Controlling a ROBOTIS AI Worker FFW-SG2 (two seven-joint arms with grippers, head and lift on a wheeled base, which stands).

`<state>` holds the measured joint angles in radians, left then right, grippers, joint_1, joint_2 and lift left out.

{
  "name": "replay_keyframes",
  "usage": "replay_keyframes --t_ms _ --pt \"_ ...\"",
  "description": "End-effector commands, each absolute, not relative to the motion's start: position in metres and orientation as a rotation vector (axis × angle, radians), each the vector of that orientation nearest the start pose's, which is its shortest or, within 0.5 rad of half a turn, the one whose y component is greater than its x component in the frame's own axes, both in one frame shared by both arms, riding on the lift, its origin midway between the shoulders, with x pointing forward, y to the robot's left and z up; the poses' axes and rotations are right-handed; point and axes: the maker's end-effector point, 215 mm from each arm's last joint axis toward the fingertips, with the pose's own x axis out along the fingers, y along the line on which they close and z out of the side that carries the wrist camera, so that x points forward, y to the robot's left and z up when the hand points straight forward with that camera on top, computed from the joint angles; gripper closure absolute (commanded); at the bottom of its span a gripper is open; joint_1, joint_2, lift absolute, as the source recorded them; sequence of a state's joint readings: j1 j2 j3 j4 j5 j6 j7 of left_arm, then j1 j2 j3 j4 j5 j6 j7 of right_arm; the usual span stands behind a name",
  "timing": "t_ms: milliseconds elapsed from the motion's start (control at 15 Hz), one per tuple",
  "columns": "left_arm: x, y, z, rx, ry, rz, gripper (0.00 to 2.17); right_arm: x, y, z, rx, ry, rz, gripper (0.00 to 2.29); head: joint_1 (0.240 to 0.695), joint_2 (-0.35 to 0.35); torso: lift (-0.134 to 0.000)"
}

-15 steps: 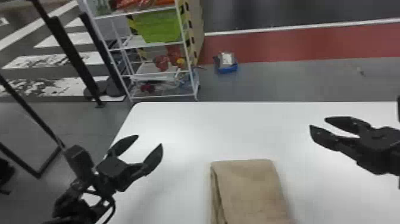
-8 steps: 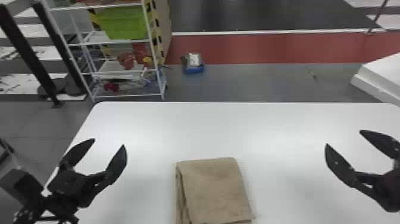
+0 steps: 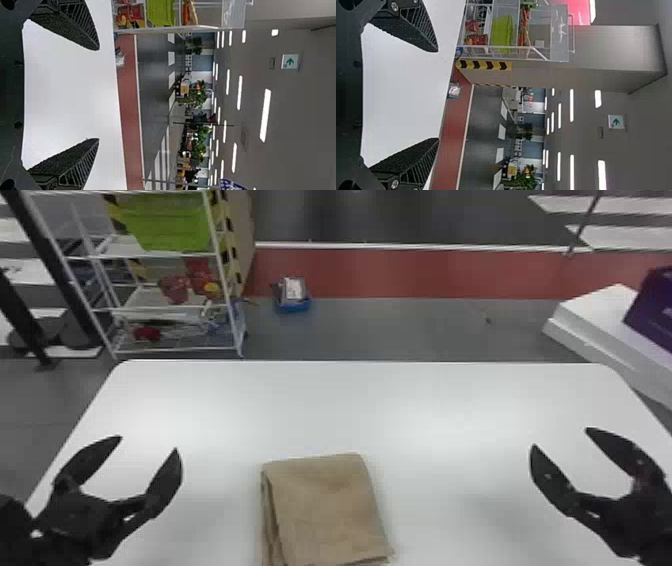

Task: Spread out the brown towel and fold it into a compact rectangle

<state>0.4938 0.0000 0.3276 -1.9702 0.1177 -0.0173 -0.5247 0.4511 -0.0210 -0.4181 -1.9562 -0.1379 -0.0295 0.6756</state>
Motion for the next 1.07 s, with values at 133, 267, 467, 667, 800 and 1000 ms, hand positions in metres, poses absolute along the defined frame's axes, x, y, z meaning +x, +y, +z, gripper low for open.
replay_keyframes --t_ms 133,267,467,667,800,1000 --pt "0.416 0.292 -0.362 0.021 0.083 -0.253 0.06 0.428 -0.307 -0.345 0.005 0.096 0.302 0.09 0.695 -0.034 -0.124" --pt "0.414 0.291 -0.360 0.023 0.079 -0.255 0.06 0.428 -0.302 -0.346 0.013 0.098 0.309 0.09 0.695 -0.027 -0.124" --pt "0.412 0.293 -0.360 0.023 0.080 -0.252 0.06 0.428 -0.300 -0.346 0.016 0.099 0.313 0.09 0.695 -0.014 -0.124" --pt "0.412 0.292 -0.360 0.022 0.080 -0.253 0.06 0.428 -0.295 -0.349 0.023 0.107 0.321 0.09 0.695 -0.009 -0.124" --pt "0.412 0.292 -0.360 0.022 0.080 -0.253 0.06 0.428 -0.295 -0.349 0.024 0.107 0.322 0.09 0.695 -0.006 -0.124" --pt "0.411 0.292 -0.361 0.022 0.081 -0.253 0.06 0.430 -0.291 -0.347 0.024 0.101 0.328 0.10 0.695 -0.003 -0.124"
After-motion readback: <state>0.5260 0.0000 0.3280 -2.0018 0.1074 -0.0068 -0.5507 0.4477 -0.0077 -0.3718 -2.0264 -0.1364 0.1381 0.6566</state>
